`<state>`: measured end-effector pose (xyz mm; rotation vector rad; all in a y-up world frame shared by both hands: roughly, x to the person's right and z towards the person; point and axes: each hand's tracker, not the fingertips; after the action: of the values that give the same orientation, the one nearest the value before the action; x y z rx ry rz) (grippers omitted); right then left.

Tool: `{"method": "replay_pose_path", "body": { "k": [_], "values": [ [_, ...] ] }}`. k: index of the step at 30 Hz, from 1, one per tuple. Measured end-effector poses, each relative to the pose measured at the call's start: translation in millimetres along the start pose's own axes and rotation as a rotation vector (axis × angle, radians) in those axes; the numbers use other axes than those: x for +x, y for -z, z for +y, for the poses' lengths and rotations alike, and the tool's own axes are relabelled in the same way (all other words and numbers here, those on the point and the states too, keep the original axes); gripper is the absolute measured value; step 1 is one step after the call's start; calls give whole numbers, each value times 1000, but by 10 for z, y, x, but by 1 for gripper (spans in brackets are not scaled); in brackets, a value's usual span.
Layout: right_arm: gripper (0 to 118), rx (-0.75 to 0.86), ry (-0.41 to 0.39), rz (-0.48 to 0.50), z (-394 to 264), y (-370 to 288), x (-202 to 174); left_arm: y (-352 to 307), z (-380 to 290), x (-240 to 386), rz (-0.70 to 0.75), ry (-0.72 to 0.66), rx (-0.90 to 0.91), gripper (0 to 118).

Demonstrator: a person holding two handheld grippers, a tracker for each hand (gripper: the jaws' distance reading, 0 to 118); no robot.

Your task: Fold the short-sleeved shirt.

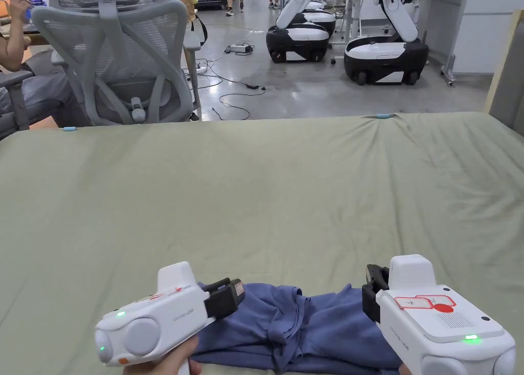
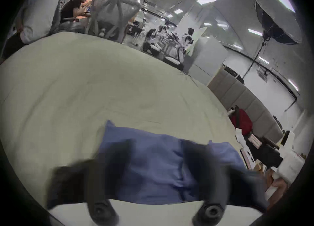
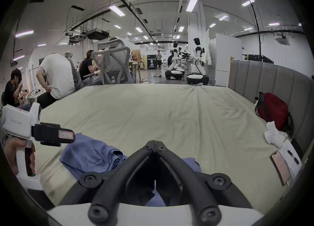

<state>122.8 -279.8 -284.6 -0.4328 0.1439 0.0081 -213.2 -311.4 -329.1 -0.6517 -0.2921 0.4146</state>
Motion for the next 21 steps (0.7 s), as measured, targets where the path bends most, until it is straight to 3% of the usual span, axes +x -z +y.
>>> {"method": "replay_pose_path", "body": {
  "k": [1, 2, 6, 9, 11, 14, 15, 16, 18, 21],
  "values": [
    [0, 0, -3, 0, -8, -8, -3, -29, -9, -123, 42, -57, 35, 115],
    [0, 0, -7, -1, -14, -10, 0, -39, -45, -250, 63, -123, 54, 118],
    [0, -9, -3, -6, -23, 34, 60, -18, -178, -771, 9, -428, 18, 115],
    [0, -12, 6, -10, -24, 41, 102, 129, -421, -1040, -182, -702, -22, 116],
    [0, -12, 8, -14, -31, 40, 133, 201, -417, -1014, -318, -753, 82, 116],
    [0, -20, 13, -20, -41, 60, 176, 446, -442, -869, -452, -831, 7, 113],
    [0, -22, 14, -24, -50, 64, 193, 504, -441, -801, -452, -832, -9, 105],
    [0, -24, 15, -27, -53, 65, 207, 532, -444, -753, -333, -804, -4, 82],
    [0, -28, 13, -31, -57, 66, 222, 539, -456, -658, -186, -708, -17, 14],
    [0, -32, 5, -37, -55, 67, 238, 343, -428, -737, -172, -670, 75, 14]
  ]
}}
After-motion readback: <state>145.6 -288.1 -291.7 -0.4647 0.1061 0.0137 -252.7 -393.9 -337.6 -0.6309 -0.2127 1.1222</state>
